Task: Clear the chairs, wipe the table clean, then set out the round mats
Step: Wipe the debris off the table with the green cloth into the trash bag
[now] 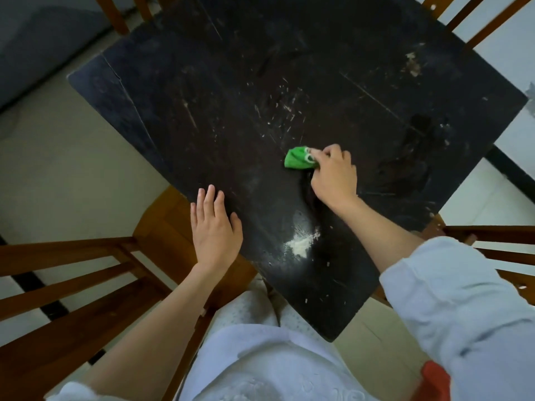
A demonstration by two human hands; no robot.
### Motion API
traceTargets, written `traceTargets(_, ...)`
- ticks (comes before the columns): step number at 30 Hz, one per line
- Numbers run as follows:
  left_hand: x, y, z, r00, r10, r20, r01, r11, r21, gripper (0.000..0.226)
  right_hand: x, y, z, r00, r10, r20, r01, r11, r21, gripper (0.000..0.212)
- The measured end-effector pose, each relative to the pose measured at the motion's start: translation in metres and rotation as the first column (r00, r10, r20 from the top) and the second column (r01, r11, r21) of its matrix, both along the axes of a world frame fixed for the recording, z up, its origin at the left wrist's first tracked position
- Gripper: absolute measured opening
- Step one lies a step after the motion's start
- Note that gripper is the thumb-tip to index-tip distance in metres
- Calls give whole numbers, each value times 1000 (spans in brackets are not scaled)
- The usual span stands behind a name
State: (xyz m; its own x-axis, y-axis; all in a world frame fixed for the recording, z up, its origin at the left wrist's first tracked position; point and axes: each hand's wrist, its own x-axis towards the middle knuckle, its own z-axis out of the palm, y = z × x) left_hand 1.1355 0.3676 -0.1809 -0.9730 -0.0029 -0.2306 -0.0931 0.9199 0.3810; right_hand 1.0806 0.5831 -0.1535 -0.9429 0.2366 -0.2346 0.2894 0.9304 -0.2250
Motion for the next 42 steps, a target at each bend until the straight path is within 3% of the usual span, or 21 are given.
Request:
traceTargets(3,-1,0,1,1000,26,13,-27,999,32,48,35,-8,-3,981,187,44,-187,982,1,48)
traceTargets(5,-3,3,4,999,42,-12,-41,996,82,46,65,-9,1,948,298,113,-283,950,-130,48)
traceTargets(7,-5,8,11,994,2,-111,22,976,215,45,78,-4,8,945,272,181,-201,921,-333,46)
traceTargets(9,-10,16,19,978,-119,-173,179,904,388,48,74,2,15,962,147,231,2,840,-543,41)
traceTargets(11,-20,28,29,973,-215,-82,221,775,592,49,67,4,21,973,44,227,117,755,-646,29)
traceTargets(13,-30,40,42,961,-228,154,16,604,797,47,60,4,27,986,4,167,114,711,-694,18)
traceTargets(15,-38,45,53,910,-250,331,-186,468,864,43,56,5,35,987,-40,159,147,640,-754,13)
traceTargets(17,-42,46,57,877,-294,381,-241,416,877,34,54,8,41,976,-117,181,216,559,-801,13)
traceTargets(22,-45,51,60,907,-241,345,-193,489,850,19,54,17,50,959,-158,237,283,421,-862,24)
traceTargets(27,-45,57,63,903,-266,336,-159,520,839,14,50,18,62,971,-156,180,237,562,-792,12)
traceTargets(32,-49,58,63,873,-430,229,92,606,790,18,41,35,67,941,-227,251,322,371,-871,17)
traceTargets(33,-49,59,63,877,-430,215,112,617,779,19,41,36,67,944,-241,225,306,387,-870,17)
traceTargets(35,-49,62,62,898,-343,277,25,667,745,22,43,34,68,974,-228,17,153,598,-787,12)
traceTargets(38,-48,71,60,865,-178,469,-267,628,731,14,57,22,61,953,7,-303,-152,875,-459,11)
traceTargets(40,-43,77,62,778,-134,614,-457,549,699,7,69,15,52,906,189,-379,-283,936,-209,15)
traceTargets(42,-39,78,62,702,-146,697,-554,503,663,10,80,8,41,887,271,-374,-324,942,-88,20)
